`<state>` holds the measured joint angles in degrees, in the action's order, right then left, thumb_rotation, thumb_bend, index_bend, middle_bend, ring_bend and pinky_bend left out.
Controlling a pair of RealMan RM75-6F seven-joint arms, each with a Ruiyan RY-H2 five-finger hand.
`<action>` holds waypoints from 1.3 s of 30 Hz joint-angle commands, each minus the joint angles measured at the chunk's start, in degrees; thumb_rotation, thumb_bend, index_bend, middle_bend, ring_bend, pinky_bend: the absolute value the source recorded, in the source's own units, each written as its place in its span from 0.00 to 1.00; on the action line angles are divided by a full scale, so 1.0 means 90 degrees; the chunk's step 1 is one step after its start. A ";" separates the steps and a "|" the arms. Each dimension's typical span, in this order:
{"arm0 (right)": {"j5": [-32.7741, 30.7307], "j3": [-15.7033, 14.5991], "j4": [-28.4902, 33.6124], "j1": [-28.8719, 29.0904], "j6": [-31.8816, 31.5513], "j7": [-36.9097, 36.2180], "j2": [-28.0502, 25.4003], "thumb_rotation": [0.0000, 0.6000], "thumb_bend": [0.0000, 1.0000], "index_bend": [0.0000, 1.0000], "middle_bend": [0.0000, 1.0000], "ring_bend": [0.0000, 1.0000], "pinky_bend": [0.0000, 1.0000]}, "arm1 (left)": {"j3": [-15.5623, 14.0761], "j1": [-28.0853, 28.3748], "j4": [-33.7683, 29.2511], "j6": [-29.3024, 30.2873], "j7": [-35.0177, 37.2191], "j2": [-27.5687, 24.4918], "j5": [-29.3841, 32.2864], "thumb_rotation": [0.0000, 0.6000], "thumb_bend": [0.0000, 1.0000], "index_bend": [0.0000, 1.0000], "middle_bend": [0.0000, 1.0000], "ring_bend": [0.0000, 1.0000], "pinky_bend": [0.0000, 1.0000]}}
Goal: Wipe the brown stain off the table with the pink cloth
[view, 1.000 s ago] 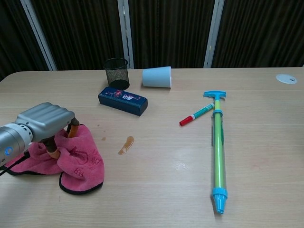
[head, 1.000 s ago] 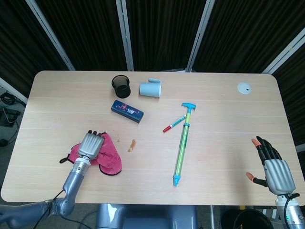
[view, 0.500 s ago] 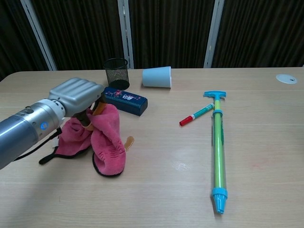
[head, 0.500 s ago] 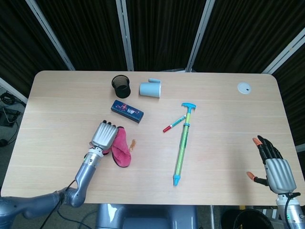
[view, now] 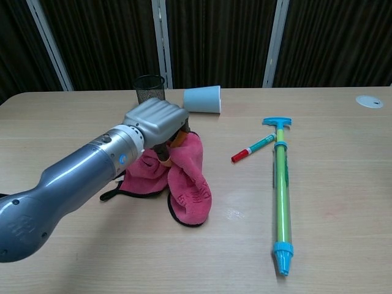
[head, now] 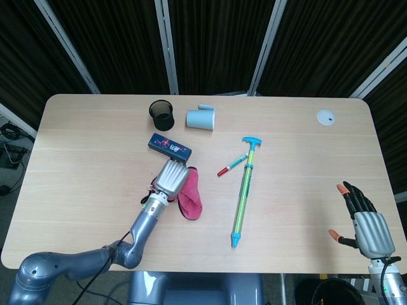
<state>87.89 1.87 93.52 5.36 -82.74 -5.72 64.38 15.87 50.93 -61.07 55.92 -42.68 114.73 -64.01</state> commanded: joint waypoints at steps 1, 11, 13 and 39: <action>0.0009 -0.0004 0.0007 -0.0007 -0.0011 -0.0002 -0.0011 1.00 0.09 0.00 0.00 0.00 0.17 | -0.0038 0.0221 0.0517 -0.0177 0.0098 0.0395 -0.0014 1.00 0.24 0.75 0.58 0.47 0.42; 0.0008 0.0000 0.0011 -0.0043 -0.0070 -0.0024 -0.0028 1.00 0.09 0.00 0.00 0.00 0.17 | -0.0405 0.0103 0.1301 -0.0351 0.0145 0.0545 -0.0094 1.00 0.25 0.77 0.59 0.48 0.43; -0.0001 0.0002 0.0013 -0.0054 -0.0081 -0.0009 -0.0031 1.00 0.09 0.00 0.00 0.00 0.17 | -0.0439 -0.0018 0.1281 -0.0307 0.0102 0.0399 -0.0050 1.00 0.25 0.77 0.59 0.48 0.43; 0.0010 0.0021 0.0076 -0.0053 -0.0091 0.0127 -0.0012 1.00 0.09 0.00 0.00 0.00 0.17 | -0.0707 -0.1088 0.0204 0.0181 -0.0020 -0.1632 0.0238 1.00 0.26 0.77 0.58 0.48 0.43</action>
<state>87.98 2.05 94.20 4.88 -83.56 -4.58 64.28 9.50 40.89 -59.01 57.71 -42.67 99.66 -61.84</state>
